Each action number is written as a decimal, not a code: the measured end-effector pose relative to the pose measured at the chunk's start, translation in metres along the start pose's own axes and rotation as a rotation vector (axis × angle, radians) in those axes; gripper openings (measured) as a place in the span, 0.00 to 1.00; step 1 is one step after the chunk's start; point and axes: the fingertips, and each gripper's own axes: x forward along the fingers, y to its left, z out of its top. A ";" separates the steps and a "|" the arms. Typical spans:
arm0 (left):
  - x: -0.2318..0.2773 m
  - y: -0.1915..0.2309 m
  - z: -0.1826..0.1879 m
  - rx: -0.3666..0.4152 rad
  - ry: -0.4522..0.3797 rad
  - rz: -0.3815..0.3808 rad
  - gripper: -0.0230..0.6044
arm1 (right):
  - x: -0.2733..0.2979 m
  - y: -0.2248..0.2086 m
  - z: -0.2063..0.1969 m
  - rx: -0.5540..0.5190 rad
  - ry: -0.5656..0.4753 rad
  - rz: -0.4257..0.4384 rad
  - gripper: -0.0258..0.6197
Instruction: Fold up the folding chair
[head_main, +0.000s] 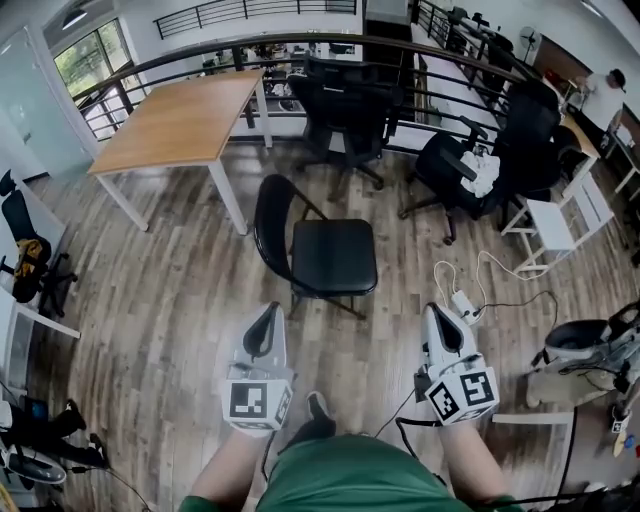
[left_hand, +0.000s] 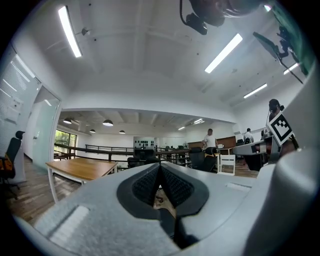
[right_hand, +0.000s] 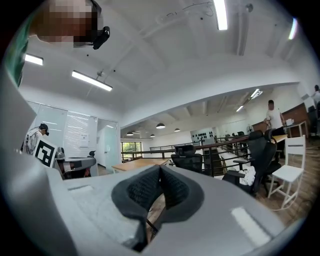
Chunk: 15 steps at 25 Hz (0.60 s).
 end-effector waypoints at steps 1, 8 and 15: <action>0.008 0.008 -0.002 -0.005 0.001 -0.006 0.05 | 0.010 0.002 0.001 0.002 0.002 -0.007 0.05; 0.044 0.052 -0.012 -0.026 0.001 -0.041 0.05 | 0.055 0.016 -0.005 -0.001 0.018 -0.045 0.05; 0.063 0.078 -0.024 -0.058 0.002 -0.038 0.05 | 0.082 0.026 -0.009 -0.022 0.034 -0.047 0.05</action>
